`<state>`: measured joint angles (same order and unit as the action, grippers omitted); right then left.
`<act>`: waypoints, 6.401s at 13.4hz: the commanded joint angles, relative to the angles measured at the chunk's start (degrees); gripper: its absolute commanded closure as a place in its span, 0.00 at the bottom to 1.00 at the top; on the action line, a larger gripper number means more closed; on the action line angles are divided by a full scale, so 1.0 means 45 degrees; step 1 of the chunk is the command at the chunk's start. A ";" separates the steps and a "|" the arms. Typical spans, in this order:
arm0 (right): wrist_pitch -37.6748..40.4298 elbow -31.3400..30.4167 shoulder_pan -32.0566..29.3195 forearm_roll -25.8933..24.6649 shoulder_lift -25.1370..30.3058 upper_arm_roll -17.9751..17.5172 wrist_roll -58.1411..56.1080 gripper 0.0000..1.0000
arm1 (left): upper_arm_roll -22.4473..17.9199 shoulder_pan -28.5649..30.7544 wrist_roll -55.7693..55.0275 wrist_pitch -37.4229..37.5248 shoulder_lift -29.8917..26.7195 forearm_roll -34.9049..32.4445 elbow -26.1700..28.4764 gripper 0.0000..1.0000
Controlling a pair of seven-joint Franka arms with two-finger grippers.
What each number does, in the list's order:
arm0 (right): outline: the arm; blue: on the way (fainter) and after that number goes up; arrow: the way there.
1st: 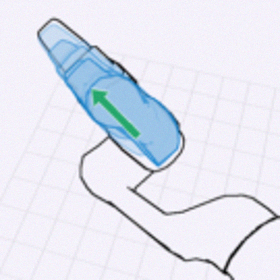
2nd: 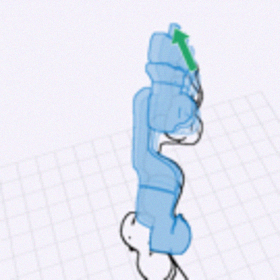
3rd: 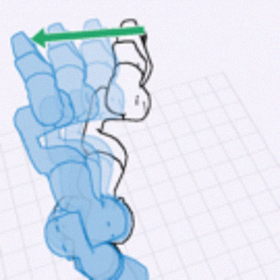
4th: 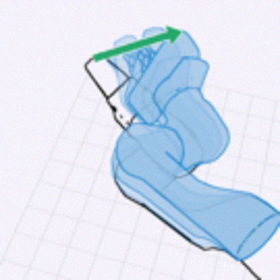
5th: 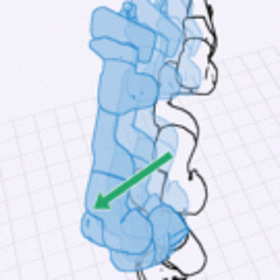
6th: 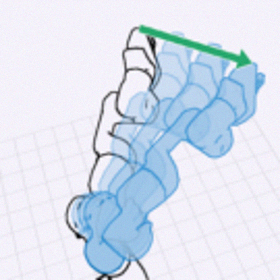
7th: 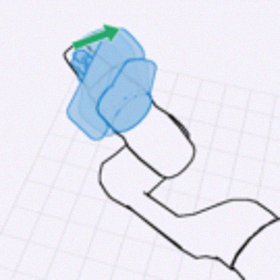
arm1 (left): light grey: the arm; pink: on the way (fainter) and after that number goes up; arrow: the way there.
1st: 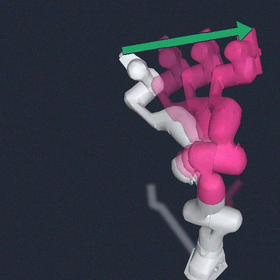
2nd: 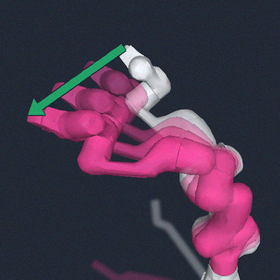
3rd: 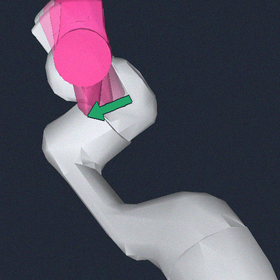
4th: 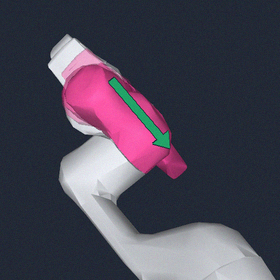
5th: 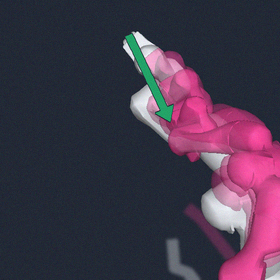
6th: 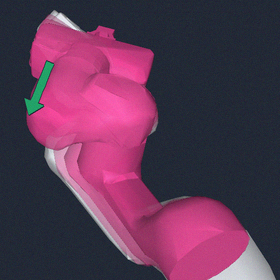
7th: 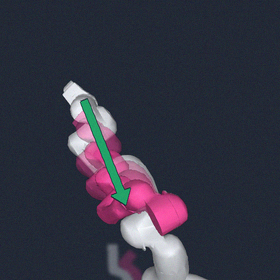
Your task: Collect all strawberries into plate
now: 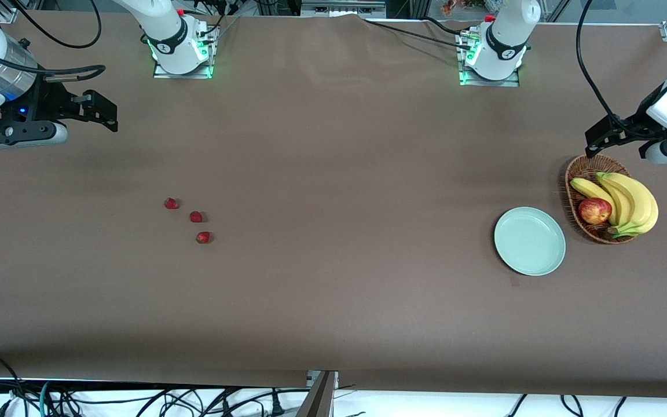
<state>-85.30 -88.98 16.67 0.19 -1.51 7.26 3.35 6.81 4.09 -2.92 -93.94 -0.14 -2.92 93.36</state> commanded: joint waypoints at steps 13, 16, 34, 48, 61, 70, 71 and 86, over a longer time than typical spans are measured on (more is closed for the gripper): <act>-0.0769 0.0712 0.0221 0.0016 -0.3293 -0.0128 0.0485 0.00 | -0.0166 0.0145 0.0043 0.1477 0.0286 0.0043 -0.1136 0.00; -0.1937 0.0868 0.0222 0.0153 -0.4505 -0.0148 -0.0292 0.00 | -0.0147 0.0223 0.0024 0.1520 0.0305 0.0043 -0.1176 0.00; -0.8171 -0.1652 0.0437 0.1110 -0.7768 -0.0539 -0.0296 0.13 | 0.0009 0.0028 0.0043 0.0426 0.1106 0.0238 -0.1508 0.00; -0.9187 -0.1495 0.0340 0.1090 -0.8473 -0.0539 -0.0374 0.59 | 0.0009 0.0028 0.0024 0.0465 0.1087 0.0238 -0.1488 0.00; -0.8020 -0.0444 0.0612 0.1110 -0.8375 -0.0617 0.0209 0.92 | 0.0029 0.0028 0.0043 0.0485 0.1087 0.0257 -0.1488 0.00; -0.6218 0.2465 0.3734 0.2670 -0.8939 -0.1027 0.6259 0.92 | 0.0029 0.0028 0.0024 0.0543 0.1067 0.0257 -0.1488 0.00; -0.6452 0.2933 0.4260 0.3059 -0.9290 -0.1027 0.7040 0.92 | 0.0029 0.0028 0.0024 0.0543 0.1087 0.0257 -0.1488 0.00; -1.3927 0.5360 0.7042 0.4920 -1.2460 -0.2394 1.2265 0.00 | 0.0302 0.0047 -0.0132 0.0543 0.1067 0.0238 -0.1351 0.00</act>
<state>-154.31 -65.49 50.74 24.11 -59.70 -3.39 60.20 8.11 4.14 -3.02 -92.30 4.22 -2.90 88.25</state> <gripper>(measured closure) 0.524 0.000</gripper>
